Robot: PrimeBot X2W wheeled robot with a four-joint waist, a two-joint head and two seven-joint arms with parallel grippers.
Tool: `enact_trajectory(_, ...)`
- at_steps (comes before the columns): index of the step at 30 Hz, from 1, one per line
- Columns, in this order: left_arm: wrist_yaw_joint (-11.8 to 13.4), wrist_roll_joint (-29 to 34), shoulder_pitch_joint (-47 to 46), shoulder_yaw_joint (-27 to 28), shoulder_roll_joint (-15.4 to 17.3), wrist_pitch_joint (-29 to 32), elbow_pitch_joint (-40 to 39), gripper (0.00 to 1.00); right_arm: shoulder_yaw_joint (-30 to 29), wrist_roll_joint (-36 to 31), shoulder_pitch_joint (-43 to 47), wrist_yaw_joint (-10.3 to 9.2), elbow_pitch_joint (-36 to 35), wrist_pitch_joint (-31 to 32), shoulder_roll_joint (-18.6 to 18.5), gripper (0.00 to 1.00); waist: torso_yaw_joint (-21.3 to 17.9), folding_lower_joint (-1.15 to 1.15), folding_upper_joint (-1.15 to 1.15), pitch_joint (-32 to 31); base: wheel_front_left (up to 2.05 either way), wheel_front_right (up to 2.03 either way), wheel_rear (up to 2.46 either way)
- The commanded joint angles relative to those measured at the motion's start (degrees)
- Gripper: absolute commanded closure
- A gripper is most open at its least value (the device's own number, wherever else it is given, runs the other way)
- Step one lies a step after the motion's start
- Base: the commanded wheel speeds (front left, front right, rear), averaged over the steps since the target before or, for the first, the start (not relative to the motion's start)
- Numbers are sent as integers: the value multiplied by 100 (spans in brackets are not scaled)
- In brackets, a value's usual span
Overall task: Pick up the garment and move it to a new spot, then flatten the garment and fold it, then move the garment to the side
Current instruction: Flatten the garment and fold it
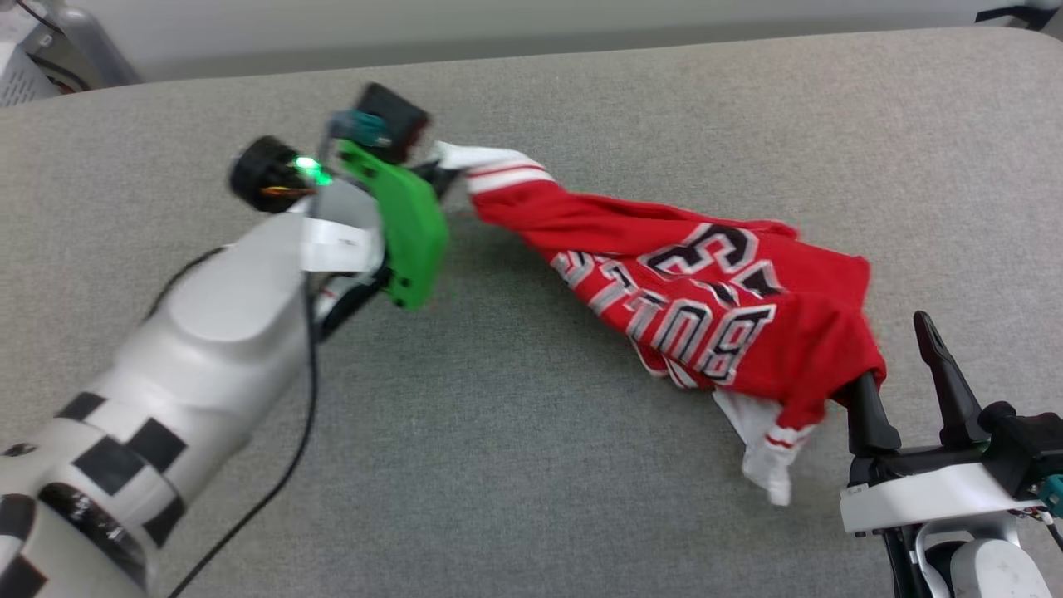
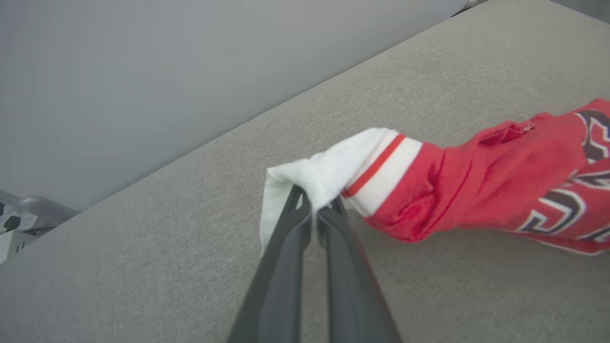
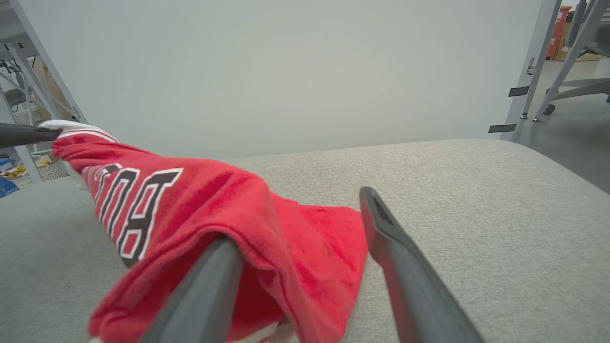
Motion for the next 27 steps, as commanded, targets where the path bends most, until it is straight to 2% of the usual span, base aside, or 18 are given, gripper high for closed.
enact_trajectory(1, -13, -83, 146, 69, 146, -120, 136, 100, -3, -56, 55, -5, 12, -27, -8, 0, 47, 0, 0, -42, 0, 0, 0)
enact_trajectory(6, 16, -247, 585, 197, 550, -402, 706, 100, -16, -92, 113, -5, -6, -27, -8, 0, 121, 0, 0, -74, 0, 0, 0)
enact_trajectory(8, 14, -353, 808, 239, 618, -475, 882, 100, -28, -104, 129, -5, -15, -27, -8, 0, 153, 0, 0, -75, 0, 0, 0)
enact_trajectory(16, 3, -634, 1648, 212, 606, -568, 1377, 100, -40, -145, 153, -5, -19, -27, -8, 0, 260, 0, 0, -91, 0, 0, 0)
enact_trajectory(21, -3, -773, 1919, 251, 485, -746, 1536, 100, -77, -169, 191, -5, -2, -27, -8, 0, 333, 0, 0, -181, 0, 0, 0)
enact_trajectory(22, -3, -779, 1939, 258, 470, -813, 1548, 56, -84, -174, 198, -5, 2, -27, -8, 0, 344, 0, 0, -209, 0, 0, 0)
enact_trajectory(23, -2, -739, 1950, 249, 468, -961, 1557, 0, -91, -183, 208, -5, 7, -27, -8, 0, 356, 0, 0, -250, 0, 0, 0)
enact_trajectory(27, 131, -571, 2002, 272, 449, -1419, 1492, 0, -160, -250, 238, -5, -35, -27, -8, 0, 386, 0, 0, -424, 0, 0, 0)
